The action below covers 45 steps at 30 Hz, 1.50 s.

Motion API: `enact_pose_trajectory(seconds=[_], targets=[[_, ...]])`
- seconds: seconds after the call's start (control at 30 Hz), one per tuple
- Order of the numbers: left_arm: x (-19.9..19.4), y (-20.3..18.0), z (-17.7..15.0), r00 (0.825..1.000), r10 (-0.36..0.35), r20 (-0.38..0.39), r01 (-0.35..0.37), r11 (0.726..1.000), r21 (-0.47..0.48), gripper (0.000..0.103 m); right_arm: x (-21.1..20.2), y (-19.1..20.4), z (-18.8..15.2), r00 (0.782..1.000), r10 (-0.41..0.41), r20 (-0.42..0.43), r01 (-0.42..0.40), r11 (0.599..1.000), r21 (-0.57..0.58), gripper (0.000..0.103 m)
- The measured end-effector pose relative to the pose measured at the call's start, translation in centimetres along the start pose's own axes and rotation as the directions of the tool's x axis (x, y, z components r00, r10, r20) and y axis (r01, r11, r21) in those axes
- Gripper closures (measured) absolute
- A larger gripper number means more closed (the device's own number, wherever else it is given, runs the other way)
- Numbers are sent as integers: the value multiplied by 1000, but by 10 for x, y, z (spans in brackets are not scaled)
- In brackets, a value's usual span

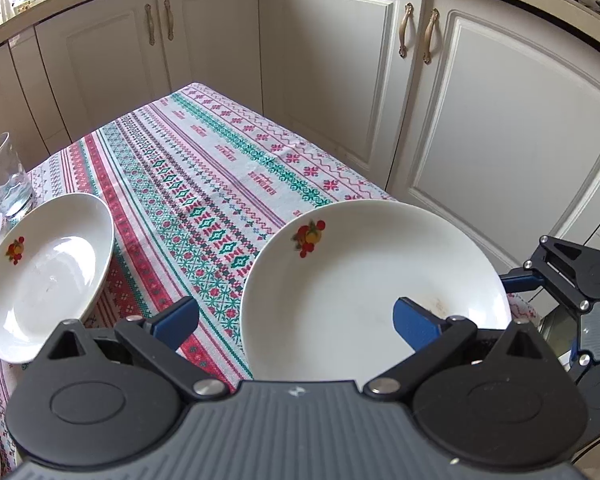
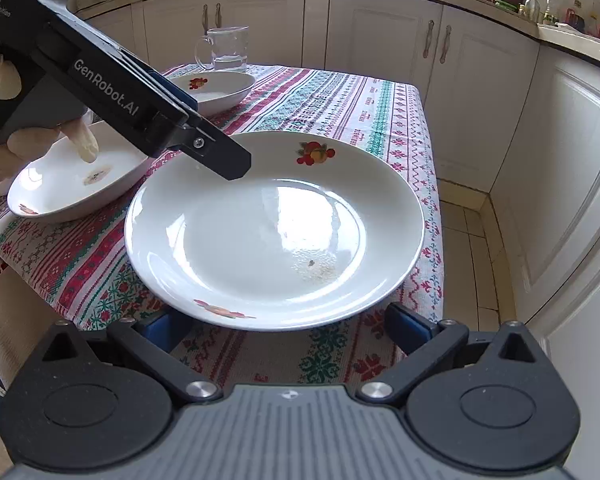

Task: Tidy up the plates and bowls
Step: 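Lift the stained flower plate off the table with the left tool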

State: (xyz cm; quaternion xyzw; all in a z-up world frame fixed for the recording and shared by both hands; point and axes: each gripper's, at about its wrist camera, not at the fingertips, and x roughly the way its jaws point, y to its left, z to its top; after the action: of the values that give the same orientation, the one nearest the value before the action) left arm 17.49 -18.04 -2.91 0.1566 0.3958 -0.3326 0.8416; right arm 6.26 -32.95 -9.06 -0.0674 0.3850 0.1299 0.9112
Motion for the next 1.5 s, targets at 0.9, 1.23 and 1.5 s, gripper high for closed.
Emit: enact_pose_trajectory(seconds=[0.9, 1.23, 1.5], targets=[[48, 13, 25, 972, -154, -178, 154, 988, -9, 26, -5, -4, -5, 995, 78, 58, -72, 992, -100, 0], [55, 12, 28, 967, -158, -200, 161, 987, -2, 28, -1, -8, -2, 994, 98, 52, -93, 991, -101, 0], [54, 16, 27, 965, -171, -198, 174, 985, -3, 28, -1, -6, 2, 996, 83, 30, -79, 990, -118, 0]])
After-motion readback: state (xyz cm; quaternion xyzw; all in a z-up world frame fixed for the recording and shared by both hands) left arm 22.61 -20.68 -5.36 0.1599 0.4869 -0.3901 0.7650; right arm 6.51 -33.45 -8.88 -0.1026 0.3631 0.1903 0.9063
